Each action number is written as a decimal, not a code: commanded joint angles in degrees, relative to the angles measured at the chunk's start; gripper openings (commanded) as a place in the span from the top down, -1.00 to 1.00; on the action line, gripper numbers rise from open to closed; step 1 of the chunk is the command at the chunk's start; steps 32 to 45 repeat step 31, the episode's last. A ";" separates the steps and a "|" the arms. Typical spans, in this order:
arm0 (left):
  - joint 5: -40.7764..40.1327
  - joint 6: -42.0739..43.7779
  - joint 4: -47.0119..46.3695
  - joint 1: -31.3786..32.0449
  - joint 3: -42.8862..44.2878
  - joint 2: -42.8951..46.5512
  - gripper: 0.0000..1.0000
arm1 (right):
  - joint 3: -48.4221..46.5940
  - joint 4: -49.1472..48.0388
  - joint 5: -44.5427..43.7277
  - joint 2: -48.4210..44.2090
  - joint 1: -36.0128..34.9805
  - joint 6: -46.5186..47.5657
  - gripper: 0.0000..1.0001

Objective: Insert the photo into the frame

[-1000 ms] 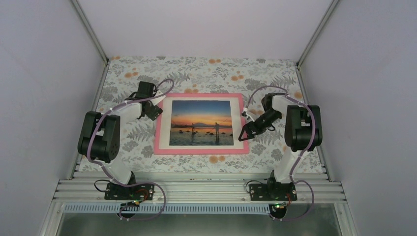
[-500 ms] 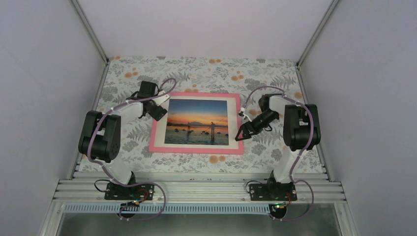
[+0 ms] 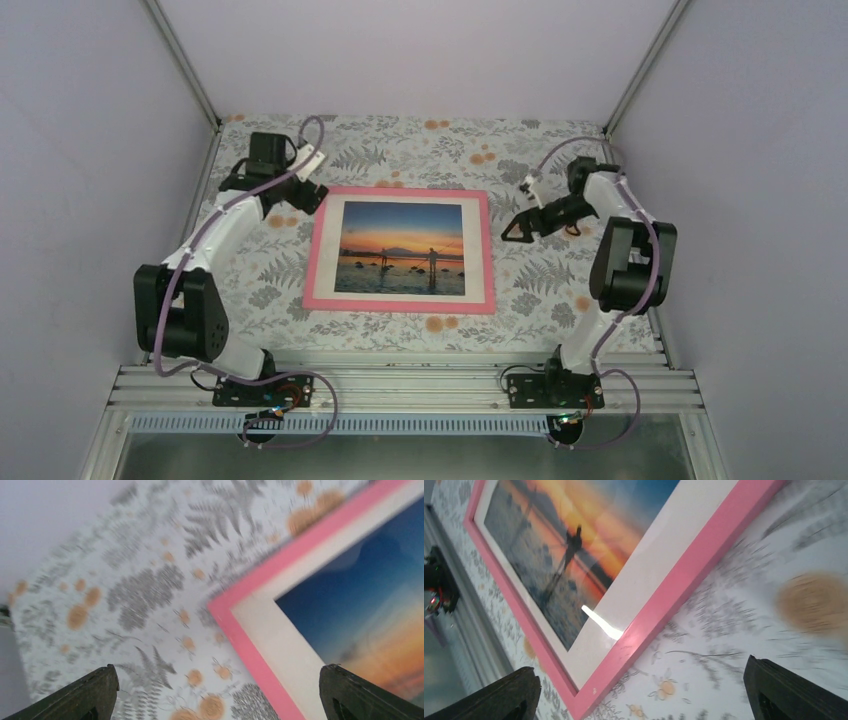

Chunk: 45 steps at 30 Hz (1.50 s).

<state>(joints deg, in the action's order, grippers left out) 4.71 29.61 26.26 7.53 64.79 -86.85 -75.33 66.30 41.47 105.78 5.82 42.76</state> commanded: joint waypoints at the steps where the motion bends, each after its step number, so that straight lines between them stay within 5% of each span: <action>1: 5.73 -5.43 5.53 -2.79 7.69 3.38 -1.00 | -8.07 2.72 2.01 -6.10 3.71 -1.23 -1.00; 10: 16.47 -7.25 21.70 -14.29 17.63 11.56 -1.00 | -12.80 7.26 1.22 -16.83 12.74 -0.19 -1.00; 24: 16.65 -6.56 29.98 -17.90 1.27 30.68 -1.00 | 12.94 -4.58 -2.06 -39.96 16.46 -3.60 -1.00; 45: 16.27 -8.08 28.63 -17.90 0.52 31.89 -1.00 | 13.53 -7.34 -1.49 -40.75 16.50 -5.11 -1.00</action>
